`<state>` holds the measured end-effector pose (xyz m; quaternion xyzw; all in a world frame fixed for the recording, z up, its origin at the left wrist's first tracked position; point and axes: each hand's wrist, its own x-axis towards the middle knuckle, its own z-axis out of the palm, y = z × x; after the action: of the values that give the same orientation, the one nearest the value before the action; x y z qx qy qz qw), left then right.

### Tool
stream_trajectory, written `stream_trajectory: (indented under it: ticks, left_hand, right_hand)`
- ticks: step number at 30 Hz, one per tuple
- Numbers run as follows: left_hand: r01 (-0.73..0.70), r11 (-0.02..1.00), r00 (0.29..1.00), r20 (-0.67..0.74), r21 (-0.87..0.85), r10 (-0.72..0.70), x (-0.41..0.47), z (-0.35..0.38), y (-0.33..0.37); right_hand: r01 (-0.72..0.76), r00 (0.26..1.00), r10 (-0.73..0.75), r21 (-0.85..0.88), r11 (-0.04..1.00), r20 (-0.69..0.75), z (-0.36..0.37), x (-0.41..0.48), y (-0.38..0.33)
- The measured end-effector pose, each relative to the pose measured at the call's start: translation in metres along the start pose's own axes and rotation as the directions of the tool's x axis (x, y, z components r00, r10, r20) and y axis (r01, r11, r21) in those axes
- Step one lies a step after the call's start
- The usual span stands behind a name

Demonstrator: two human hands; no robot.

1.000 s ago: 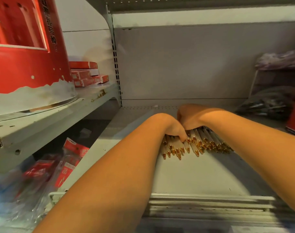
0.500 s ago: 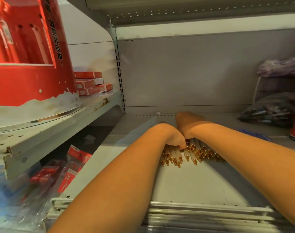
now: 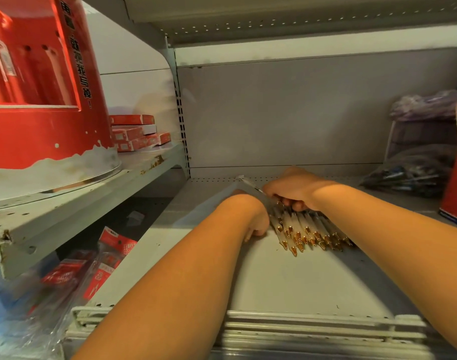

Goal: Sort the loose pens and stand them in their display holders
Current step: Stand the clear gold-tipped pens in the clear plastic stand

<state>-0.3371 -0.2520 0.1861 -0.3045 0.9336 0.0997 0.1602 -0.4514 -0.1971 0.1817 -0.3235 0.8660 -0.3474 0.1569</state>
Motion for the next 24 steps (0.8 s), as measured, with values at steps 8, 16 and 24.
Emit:
stream_trajectory:
  ticks: [8,16,24]
  left_hand:
    - [0.04,0.995,0.994,-0.097,-0.092,-0.049,0.003,0.003,-0.023]
    - [-0.154,0.824,0.974,-0.222,-0.545,0.035,0.006,-0.009,-0.031]
    - [-0.564,0.176,0.817,-0.513,-0.807,0.264,-0.029,-0.021,0.01]
  right_hand:
    - [-0.001,0.992,-0.06,0.479,0.878,0.113,-0.024,-0.026,-0.001]
    - [0.017,0.991,-0.121,0.817,0.576,0.065,-0.041,-0.068,0.008]
    - [0.226,0.971,-0.175,0.871,0.437,-0.164,-0.059,-0.125,0.042]
